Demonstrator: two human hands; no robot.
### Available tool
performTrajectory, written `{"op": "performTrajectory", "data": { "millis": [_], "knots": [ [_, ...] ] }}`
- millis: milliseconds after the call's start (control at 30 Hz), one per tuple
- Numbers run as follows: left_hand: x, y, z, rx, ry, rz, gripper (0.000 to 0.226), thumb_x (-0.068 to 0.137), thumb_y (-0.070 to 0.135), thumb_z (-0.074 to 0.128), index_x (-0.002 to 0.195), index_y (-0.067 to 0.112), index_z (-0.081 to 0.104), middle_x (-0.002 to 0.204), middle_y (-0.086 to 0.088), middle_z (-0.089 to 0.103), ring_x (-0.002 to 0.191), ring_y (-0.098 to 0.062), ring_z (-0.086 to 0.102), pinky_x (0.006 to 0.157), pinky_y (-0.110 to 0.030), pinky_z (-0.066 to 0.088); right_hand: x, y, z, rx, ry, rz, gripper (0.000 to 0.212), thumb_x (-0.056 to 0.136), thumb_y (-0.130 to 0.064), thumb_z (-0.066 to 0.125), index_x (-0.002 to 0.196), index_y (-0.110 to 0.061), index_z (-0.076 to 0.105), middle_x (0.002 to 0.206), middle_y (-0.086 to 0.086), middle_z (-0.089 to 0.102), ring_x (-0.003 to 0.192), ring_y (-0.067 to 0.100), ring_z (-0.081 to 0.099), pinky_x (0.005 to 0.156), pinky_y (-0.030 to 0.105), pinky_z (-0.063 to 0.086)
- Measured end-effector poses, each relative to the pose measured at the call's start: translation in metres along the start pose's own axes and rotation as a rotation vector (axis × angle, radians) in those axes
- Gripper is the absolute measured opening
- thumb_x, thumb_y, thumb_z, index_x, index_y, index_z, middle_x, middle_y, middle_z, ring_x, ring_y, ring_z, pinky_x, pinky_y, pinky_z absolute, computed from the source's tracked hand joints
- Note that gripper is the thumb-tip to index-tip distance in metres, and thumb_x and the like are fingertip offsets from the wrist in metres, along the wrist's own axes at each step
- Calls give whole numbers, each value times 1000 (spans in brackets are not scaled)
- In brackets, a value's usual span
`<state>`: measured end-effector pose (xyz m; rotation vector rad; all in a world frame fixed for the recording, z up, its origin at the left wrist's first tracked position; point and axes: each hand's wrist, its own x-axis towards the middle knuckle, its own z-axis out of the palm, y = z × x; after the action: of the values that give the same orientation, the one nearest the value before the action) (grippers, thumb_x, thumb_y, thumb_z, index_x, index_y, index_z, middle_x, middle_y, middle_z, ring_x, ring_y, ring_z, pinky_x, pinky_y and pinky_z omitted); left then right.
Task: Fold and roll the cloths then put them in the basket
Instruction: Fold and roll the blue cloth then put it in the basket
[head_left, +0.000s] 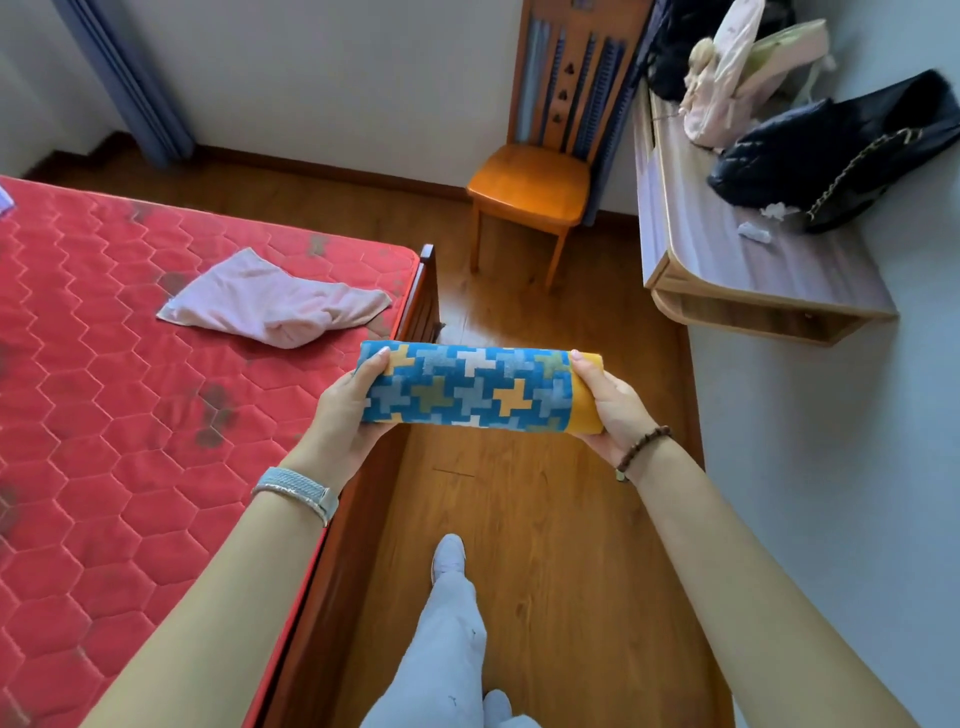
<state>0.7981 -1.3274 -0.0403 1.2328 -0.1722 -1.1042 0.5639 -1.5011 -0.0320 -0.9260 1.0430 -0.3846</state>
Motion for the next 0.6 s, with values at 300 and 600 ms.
{"op": "performTrajectory", "data": {
  "millis": [300, 600],
  "knots": [
    [109, 79, 9, -28, -67, 17, 49, 97, 29, 57, 138, 4, 51, 133, -18, 62, 119, -28, 62, 94, -35, 54, 110, -75, 44, 1, -17, -39, 46, 94, -44, 57, 129, -16, 52, 124, 14, 65, 113, 28, 65, 88, 44, 57],
    [193, 113, 21, -74, -11, 7, 45, 93, 28, 61, 132, 6, 54, 125, -18, 65, 105, -24, 68, 83, -31, 58, 196, -127, 60, 1, -19, -10, 45, 94, -42, 58, 129, -14, 54, 121, 14, 67, 109, 28, 67, 86, 43, 58]
  ]
}}
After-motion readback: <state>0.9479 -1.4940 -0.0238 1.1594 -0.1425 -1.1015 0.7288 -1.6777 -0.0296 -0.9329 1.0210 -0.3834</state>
